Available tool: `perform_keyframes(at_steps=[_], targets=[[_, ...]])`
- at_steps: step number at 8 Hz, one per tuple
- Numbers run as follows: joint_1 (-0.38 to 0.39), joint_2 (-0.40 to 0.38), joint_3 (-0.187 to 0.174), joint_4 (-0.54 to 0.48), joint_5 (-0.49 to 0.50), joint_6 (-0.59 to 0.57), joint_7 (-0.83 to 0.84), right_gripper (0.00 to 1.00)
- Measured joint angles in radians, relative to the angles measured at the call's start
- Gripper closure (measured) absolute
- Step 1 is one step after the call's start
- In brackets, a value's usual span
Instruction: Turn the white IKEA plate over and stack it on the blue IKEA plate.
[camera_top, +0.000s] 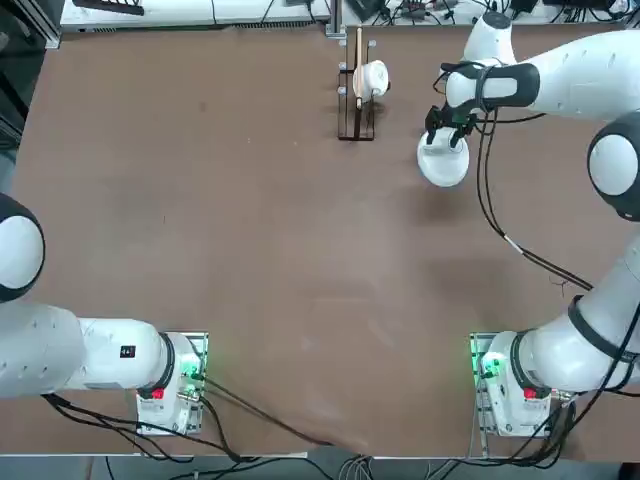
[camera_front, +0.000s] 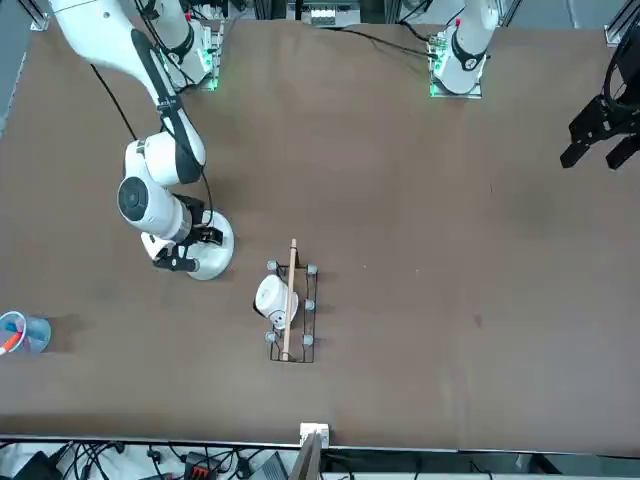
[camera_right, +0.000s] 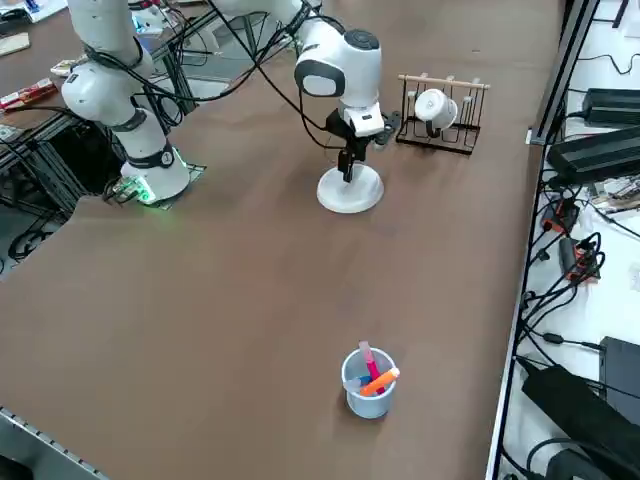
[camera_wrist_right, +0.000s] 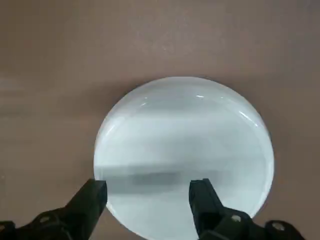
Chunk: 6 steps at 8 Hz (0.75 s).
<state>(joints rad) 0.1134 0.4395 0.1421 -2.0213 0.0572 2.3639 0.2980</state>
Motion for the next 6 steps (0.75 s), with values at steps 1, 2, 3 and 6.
perform_keyframes(at_steps=[1,2,3,6], targets=[[0.0,0.009,0.0,-0.001,0.0,0.007,0.001,0.0],[0.0,0.017,0.0,-0.001,0.0,0.012,0.002,0.0],[0.001,0.024,0.0,-0.001,0.0,0.013,0.002,0.0],[0.01,0.029,0.0,-0.002,0.0,0.014,0.008,0.0]])
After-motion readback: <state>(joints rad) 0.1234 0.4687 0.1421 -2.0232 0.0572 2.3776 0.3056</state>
